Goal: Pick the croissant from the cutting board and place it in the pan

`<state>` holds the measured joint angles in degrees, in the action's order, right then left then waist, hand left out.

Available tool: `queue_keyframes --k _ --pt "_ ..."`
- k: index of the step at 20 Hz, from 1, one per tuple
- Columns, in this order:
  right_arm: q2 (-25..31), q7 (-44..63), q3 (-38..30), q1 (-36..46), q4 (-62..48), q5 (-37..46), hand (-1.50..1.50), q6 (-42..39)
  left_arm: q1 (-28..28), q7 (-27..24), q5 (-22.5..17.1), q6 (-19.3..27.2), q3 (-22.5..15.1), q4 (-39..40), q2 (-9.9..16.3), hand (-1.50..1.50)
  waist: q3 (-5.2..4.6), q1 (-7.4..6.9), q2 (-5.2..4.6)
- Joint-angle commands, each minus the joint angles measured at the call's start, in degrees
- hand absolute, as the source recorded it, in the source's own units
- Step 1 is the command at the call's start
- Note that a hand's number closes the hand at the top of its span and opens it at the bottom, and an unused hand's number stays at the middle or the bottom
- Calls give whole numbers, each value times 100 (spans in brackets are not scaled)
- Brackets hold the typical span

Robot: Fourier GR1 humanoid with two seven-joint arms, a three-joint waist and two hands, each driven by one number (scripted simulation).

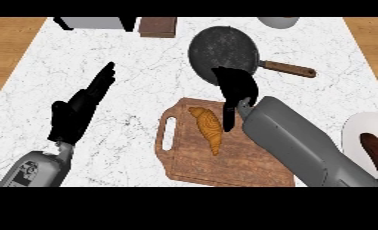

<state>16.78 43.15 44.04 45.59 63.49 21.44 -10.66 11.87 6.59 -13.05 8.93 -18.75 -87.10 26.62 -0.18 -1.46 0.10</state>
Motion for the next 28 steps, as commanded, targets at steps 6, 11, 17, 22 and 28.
queue_keyframes --k 6,11,17,22,28 --pt "-1597 2052 -290 1066 -1014 -964 -150 -2160 159 348 155 106 -3 -195 -124 0 13 35 2" --pt "-1660 1960 -10 968 -1479 -868 -150 -1986 -259 119 96 -213 140 -343 40 0 15 16 -3" --pt "-1670 2273 255 973 -1331 -832 -150 -2002 131 360 51 -327 404 -109 -69 0 15 93 -4" --pt "-1672 1893 370 795 -1798 -425 -150 -1941 -46 291 281 -291 308 -150 -204 0 16 118 -12" --pt "-1673 2317 575 533 -1227 -563 -150 -1676 -547 281 356 -344 434 -644 -172 0 17 33 1"
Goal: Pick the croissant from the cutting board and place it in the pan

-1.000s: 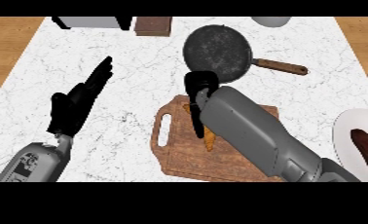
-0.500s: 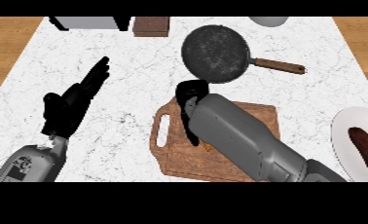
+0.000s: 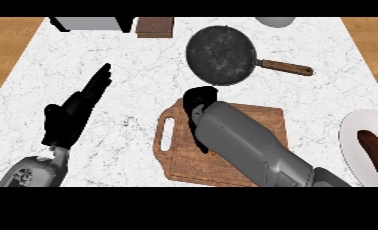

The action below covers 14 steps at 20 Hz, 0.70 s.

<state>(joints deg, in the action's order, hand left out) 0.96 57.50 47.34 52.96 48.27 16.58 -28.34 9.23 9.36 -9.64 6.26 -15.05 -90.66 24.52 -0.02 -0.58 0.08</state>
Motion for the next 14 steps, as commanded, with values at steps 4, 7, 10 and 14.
queue_keyframes --k 4,7,10,14 --pt "65 260 -9 -260 -103 542 -150 -22 389 267 132 24 141 188 -308 0 2 76 -10" --pt "-91 20 114 -429 -404 742 -150 301 22 43 98 -267 351 2 -112 0 2 -7 -16" --pt "-93 14 105 -717 -320 571 -150 136 -142 -225 343 -186 228 84 -383 0 2 -10 -13" --pt "-91 -312 413 -681 -256 439 150 -253 14 216 303 -291 337 -144 -316 0 3 -54 -18"
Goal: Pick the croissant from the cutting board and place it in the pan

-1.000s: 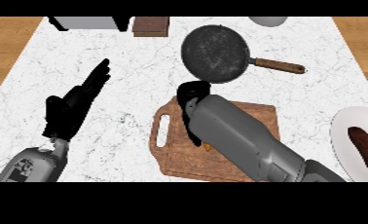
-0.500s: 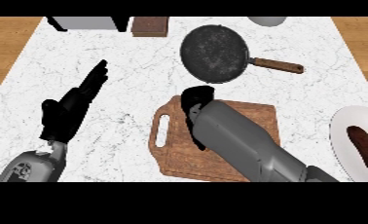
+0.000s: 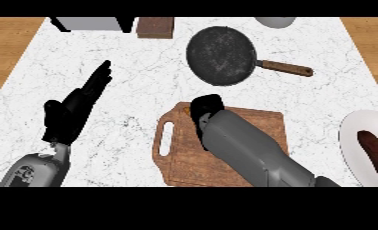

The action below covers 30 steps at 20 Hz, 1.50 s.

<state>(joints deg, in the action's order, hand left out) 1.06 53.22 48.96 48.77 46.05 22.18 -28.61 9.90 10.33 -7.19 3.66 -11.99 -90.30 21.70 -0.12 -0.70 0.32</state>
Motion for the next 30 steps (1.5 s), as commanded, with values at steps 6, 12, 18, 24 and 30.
queue_keyframes --k 6,12,18,24,30 --pt "-88 -419 -159 -126 -428 223 150 -415 147 -175 184 -162 213 324 -204 0 11 34 -45" --pt "-100 -345 -234 -168 154 736 150 -71 -135 2 215 -421 415 -131 -175 0 12 21 -33" --pt "-103 522 213 -214 1659 635 150 2179 -19 -117 251 -486 314 142 -164 0 13 -175 -18" --pt "-104 1447 870 362 2396 1597 150 3896 150 75 271 -429 157 140 -375 0 9 -268 16" --pt "-103 2184 1184 919 2725 2508 150 4615 195 -163 384 -427 207 411 -387 0 2 -223 -23"
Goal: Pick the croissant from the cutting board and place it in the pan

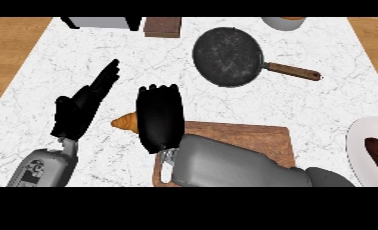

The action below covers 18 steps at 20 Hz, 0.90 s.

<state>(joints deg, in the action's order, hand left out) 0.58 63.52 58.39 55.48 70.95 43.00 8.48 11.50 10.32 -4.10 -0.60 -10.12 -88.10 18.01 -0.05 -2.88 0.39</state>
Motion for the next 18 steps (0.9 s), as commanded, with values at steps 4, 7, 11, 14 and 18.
queue_keyframes --k 4,7,11,14,18 --pt "-55 1584 141 287 238 814 150 1013 118 90 -75 -117 182 16 136 0 -1 22 -12" --pt "-54 1503 -178 222 180 1019 150 1298 60 54 120 131 51 -52 -68 0 4 82 -22" --pt "-54 902 -821 -168 -148 1168 150 2146 -2 126 53 41 28 -130 -64 0 13 102 -69" --pt "-55 501 -1018 -448 -484 1307 150 2459 -249 34 172 165 -7 -318 -107 0 10 112 -60" --pt "-55 -347 -1539 -313 -1498 1215 150 2790 -245 210 70 -8 84 -423 -9 0 6 113 -73"
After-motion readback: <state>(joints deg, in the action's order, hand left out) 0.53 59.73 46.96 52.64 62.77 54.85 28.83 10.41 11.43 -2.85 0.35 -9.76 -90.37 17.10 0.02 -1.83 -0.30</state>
